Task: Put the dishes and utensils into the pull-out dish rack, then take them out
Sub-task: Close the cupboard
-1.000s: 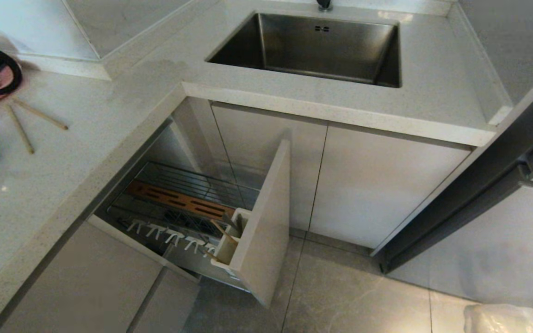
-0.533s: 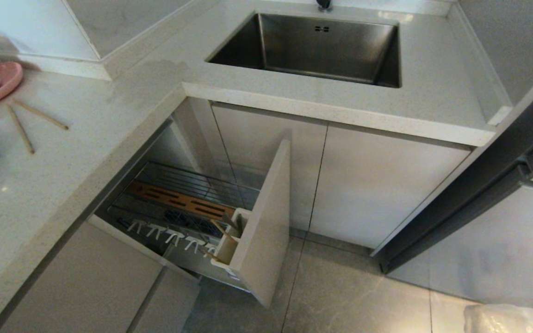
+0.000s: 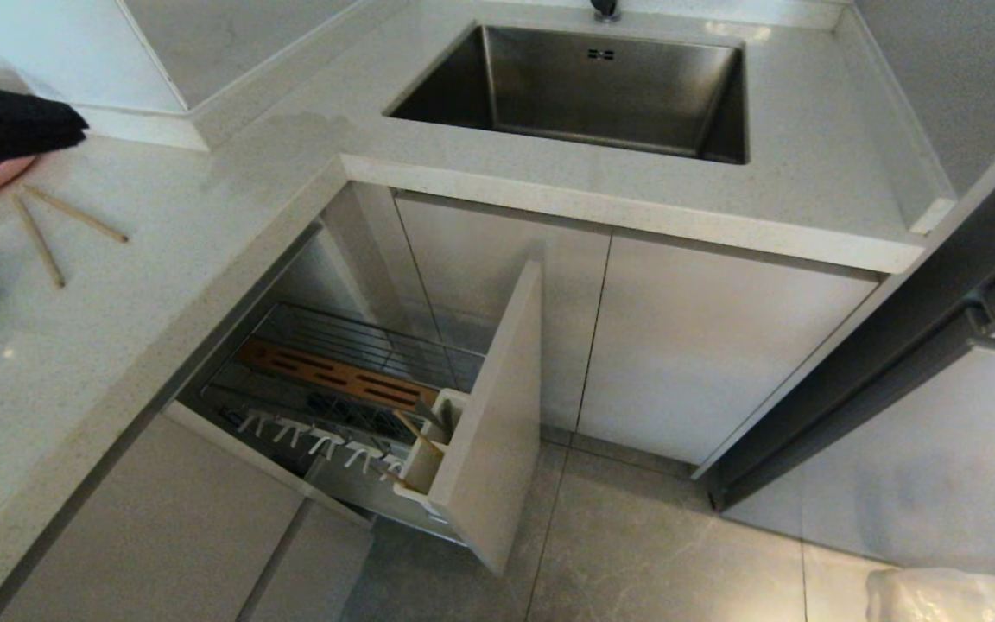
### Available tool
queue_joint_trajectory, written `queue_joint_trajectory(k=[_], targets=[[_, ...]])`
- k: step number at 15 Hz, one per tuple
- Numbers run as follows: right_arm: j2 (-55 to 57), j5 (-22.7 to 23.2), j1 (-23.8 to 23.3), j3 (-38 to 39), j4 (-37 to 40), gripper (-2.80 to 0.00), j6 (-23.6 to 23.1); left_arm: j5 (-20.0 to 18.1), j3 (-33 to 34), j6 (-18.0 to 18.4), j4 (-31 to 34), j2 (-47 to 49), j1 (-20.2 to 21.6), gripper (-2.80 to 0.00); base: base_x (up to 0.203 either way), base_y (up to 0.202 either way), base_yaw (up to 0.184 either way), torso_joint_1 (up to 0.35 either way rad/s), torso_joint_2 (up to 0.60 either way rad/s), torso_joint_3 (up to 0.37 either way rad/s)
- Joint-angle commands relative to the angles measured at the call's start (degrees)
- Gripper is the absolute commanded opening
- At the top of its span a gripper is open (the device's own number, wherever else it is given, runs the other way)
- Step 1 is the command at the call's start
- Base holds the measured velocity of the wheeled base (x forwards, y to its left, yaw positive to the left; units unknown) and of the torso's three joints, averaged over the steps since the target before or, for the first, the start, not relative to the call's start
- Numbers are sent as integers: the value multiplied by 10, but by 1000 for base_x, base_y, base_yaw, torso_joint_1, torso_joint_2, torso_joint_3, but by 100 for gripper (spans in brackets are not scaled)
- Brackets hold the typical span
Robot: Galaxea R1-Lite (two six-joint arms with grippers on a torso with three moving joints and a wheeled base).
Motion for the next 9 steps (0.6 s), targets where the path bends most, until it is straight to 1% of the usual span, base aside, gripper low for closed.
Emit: queue_joint_trajectory(k=[1,3,5,6,7,9], targets=[[1,0,0,0,0,-280,0,0,35,-3,2,-21,-62,-280,0,0,0,0,0,0],[1,0,0,0,0,-280,0,0,80,-3,2,-19,-127,-280,0,0,0,0,0,0],[1,0,0,0,0,-280,0,-1,114,-4,3,8,-170,-280,0,0,0,0,0,0],[1,0,0,0,0,-280,0,-1,128,-6,3,24,-188,-280,0,0,0,0,0,0],[0,0,0,0,0,-280,0,-2,135,-15,7,40,-210,-280,0,0,0,0,0,0],[1,0,0,0,0,-280,0,-16,139,-30,21,78,-232,-280,0,0,0,0,0,0]])
